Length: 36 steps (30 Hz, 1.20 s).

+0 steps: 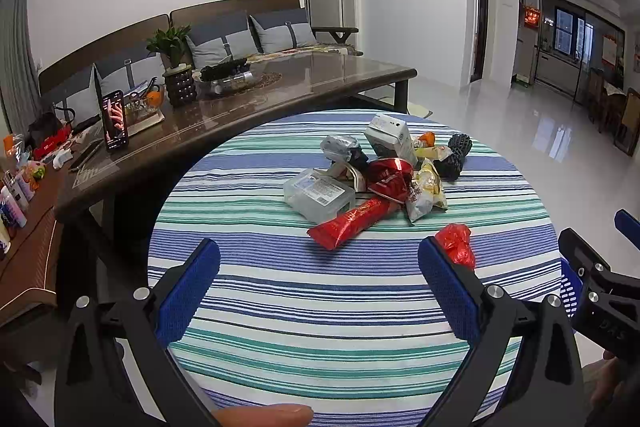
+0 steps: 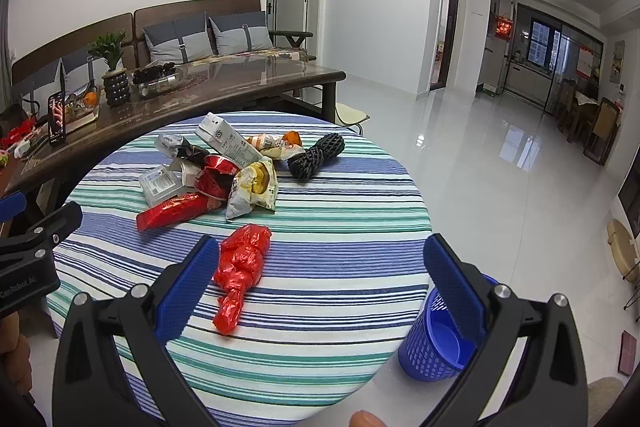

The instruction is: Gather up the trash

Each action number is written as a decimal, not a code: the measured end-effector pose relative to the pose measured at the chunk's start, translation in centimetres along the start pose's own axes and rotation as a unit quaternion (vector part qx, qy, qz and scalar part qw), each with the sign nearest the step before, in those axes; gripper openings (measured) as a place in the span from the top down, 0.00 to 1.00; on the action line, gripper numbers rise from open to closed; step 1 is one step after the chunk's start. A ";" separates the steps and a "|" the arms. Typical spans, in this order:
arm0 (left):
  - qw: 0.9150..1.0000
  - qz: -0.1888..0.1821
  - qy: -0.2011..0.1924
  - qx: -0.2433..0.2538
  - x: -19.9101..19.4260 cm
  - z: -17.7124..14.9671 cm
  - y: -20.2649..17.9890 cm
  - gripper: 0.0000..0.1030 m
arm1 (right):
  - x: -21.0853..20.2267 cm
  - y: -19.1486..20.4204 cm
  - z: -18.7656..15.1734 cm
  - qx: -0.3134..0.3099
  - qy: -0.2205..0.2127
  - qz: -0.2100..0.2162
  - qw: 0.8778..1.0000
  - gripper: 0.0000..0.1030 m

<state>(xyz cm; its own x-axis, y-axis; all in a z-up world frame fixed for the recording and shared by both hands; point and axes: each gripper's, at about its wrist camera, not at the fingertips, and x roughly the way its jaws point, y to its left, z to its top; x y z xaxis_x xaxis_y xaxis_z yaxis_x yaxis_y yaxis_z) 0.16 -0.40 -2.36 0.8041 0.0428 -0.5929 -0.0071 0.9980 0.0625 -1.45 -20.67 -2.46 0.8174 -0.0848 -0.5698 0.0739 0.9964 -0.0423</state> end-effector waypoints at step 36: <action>0.990 -0.025 0.138 -0.002 9.8 -4.9 0.4 0.05 | 4.7 -1.5 -3.4 0.021 0.049 0.048 0.997 0.05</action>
<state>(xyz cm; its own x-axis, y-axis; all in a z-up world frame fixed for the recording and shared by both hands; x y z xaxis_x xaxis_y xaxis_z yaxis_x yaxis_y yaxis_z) 5.12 0.61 -12.13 0.6108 0.0041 -0.7918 0.0254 0.9994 0.0249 0.37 -22.51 -7.87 0.7616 0.0136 -0.6479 0.0238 0.9985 0.0489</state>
